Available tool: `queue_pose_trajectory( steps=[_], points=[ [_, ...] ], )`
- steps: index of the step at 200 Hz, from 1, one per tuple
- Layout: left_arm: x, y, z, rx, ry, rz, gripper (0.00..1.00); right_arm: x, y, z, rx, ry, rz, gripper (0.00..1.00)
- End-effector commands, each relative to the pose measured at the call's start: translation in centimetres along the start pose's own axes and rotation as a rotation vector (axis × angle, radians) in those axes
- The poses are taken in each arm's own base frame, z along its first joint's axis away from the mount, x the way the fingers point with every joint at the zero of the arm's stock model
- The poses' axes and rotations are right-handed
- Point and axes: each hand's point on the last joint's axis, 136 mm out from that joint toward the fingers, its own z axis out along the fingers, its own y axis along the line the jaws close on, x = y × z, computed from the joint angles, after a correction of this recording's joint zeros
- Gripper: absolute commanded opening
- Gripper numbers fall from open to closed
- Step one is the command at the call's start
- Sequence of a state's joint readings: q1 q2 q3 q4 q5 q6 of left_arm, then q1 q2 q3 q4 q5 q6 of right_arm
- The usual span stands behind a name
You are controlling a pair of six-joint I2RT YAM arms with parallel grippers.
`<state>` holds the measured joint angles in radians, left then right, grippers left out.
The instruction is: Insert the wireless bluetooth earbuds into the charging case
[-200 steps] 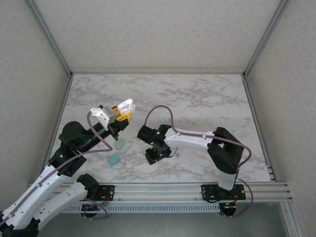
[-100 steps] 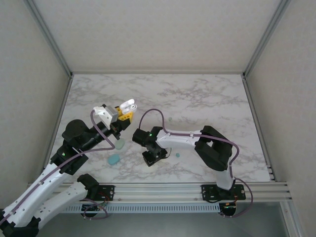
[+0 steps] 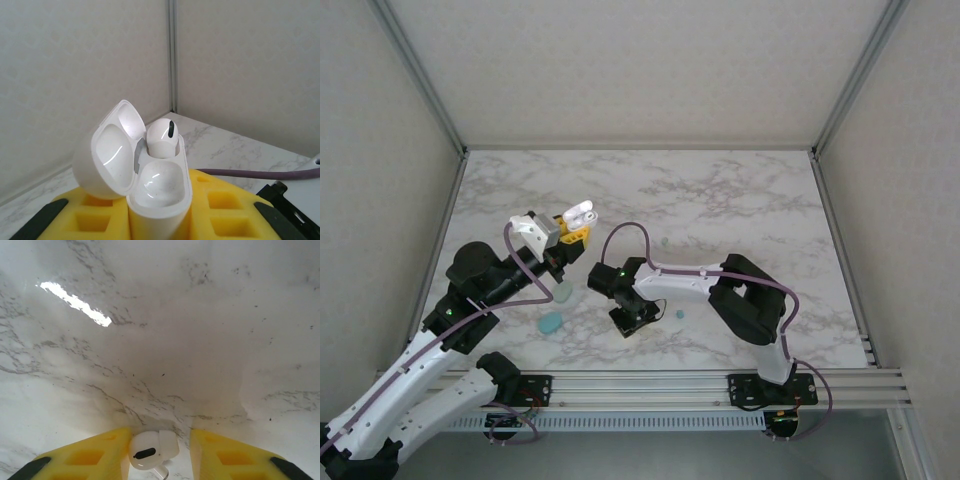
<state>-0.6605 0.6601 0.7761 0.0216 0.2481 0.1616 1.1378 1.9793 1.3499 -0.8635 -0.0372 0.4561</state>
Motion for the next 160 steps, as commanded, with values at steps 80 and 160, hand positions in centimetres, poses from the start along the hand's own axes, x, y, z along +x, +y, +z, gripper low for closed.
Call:
queue_pose_trajectory(
  steps=[80,160],
  points=[
    [-0.8,0.0,0.0,-0.005,-0.024,0.011,0.1,-0.3,-0.4,0.5,0.066,-0.002,0.013,0.28],
    [-0.5,0.2,1.0,-0.006,-0.015,-0.01,0.12,-2.6,-3.3,-7.8,-0.004,-0.278,0.148,0.26]
  ],
)
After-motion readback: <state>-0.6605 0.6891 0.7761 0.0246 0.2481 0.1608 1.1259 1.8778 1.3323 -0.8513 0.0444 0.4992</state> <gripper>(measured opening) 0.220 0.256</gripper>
